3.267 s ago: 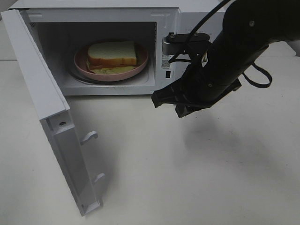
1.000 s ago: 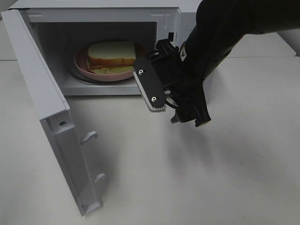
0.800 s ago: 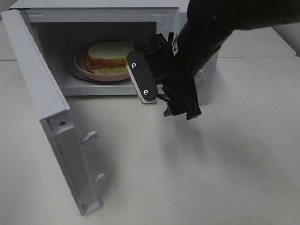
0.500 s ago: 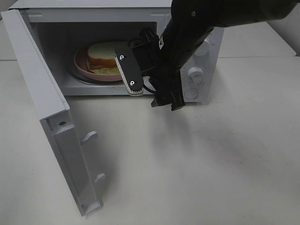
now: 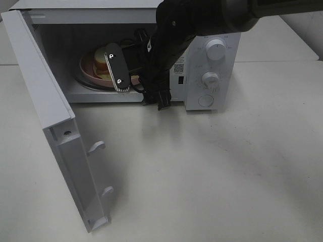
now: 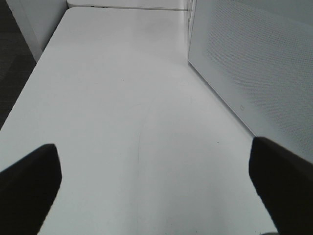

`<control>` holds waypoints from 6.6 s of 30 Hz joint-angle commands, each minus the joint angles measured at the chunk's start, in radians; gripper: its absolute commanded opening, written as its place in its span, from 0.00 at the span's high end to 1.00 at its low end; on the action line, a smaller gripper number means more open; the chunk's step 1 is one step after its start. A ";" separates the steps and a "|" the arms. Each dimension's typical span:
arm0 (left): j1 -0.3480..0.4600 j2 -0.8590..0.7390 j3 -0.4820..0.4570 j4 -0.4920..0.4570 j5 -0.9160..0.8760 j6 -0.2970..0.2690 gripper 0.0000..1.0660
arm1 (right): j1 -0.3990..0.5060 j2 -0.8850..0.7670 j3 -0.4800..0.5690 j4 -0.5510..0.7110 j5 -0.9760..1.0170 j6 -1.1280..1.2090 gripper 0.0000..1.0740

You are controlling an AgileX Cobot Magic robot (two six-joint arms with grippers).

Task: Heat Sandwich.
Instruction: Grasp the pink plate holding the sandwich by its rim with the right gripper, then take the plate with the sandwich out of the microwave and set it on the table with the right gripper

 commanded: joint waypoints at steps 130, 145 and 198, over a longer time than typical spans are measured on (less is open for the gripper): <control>0.003 -0.009 0.000 -0.005 -0.010 0.003 0.06 | 0.014 -0.330 0.330 0.228 0.204 -0.414 1.00; 0.003 -0.009 0.000 -0.005 -0.010 0.003 0.06 | 0.026 -0.534 0.525 0.119 0.203 -0.329 1.00; 0.003 -0.009 0.000 -0.005 -0.010 0.003 0.06 | 0.026 -1.205 1.044 -0.253 0.413 0.540 1.00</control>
